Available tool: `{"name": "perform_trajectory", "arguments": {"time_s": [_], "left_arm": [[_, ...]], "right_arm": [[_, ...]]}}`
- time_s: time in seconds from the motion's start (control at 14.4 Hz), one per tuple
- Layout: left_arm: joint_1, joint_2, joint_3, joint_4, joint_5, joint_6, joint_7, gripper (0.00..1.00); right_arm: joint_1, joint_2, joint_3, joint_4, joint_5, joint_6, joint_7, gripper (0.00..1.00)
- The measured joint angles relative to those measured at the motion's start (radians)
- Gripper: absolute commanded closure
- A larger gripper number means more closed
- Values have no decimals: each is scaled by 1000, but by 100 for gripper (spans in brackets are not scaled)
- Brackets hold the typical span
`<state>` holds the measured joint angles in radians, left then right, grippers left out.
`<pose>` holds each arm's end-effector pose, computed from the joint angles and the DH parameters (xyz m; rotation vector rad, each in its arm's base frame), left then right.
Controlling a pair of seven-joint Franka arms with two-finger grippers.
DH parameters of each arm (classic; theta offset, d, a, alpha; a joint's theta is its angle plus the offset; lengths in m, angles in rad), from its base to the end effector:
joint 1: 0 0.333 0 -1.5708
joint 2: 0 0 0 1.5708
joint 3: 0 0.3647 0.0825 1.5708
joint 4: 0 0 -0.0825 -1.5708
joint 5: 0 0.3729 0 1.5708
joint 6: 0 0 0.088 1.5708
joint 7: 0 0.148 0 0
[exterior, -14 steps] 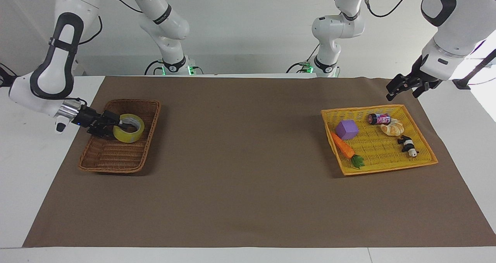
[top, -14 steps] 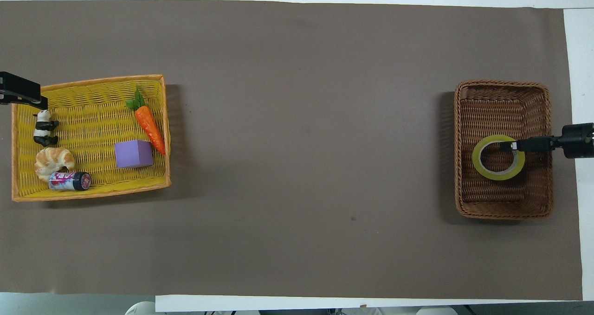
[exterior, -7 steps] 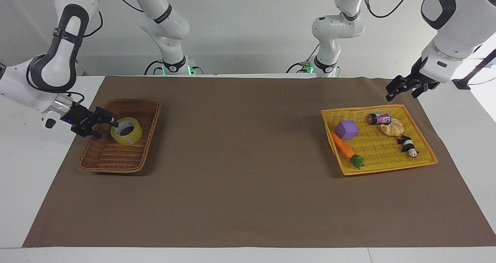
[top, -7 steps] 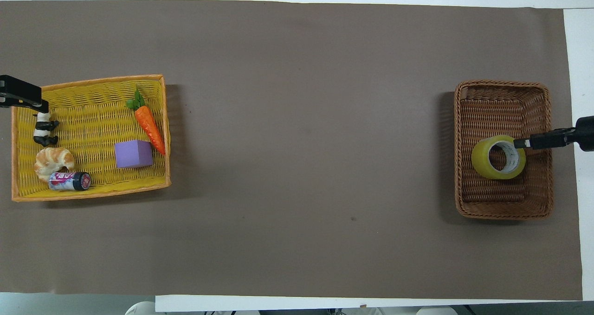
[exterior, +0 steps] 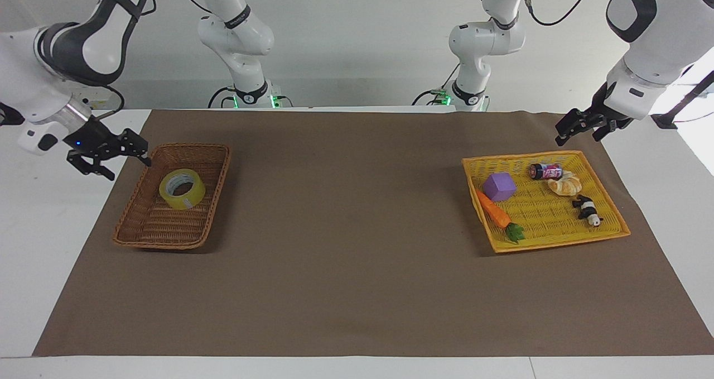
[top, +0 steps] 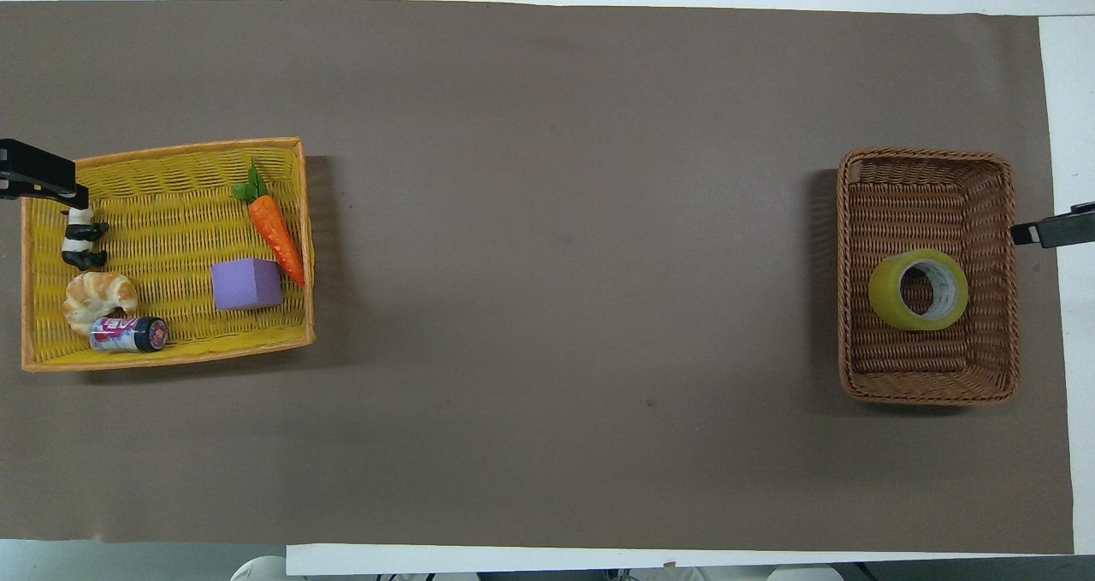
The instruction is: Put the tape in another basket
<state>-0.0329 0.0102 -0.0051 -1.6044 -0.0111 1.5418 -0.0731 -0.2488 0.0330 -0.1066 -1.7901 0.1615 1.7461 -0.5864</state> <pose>0.5389 -0.0221 0.6089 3.1319 0.0551 -0.1149 0.5259 -0.1721 0.5289 -2.9550 -0.2914 -0.0027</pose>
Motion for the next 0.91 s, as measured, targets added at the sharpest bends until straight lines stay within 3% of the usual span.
{"name": "perform_trajectory", "arguments": {"time_s": [0.35, 0.63, 0.91], "left_arm": [[0, 0, 0, 0, 0, 0, 0, 0], [0, 0, 0, 0, 0, -1, 0, 0], [0, 0, 0, 0, 0, -1, 0, 0]], "right_arm": [[125, -108, 6, 116, -127, -276, 327, 0], [134, -138, 27, 134, -151, -294, 344, 0], [234, -108, -10, 187, -208, -334, 424, 0]]}}
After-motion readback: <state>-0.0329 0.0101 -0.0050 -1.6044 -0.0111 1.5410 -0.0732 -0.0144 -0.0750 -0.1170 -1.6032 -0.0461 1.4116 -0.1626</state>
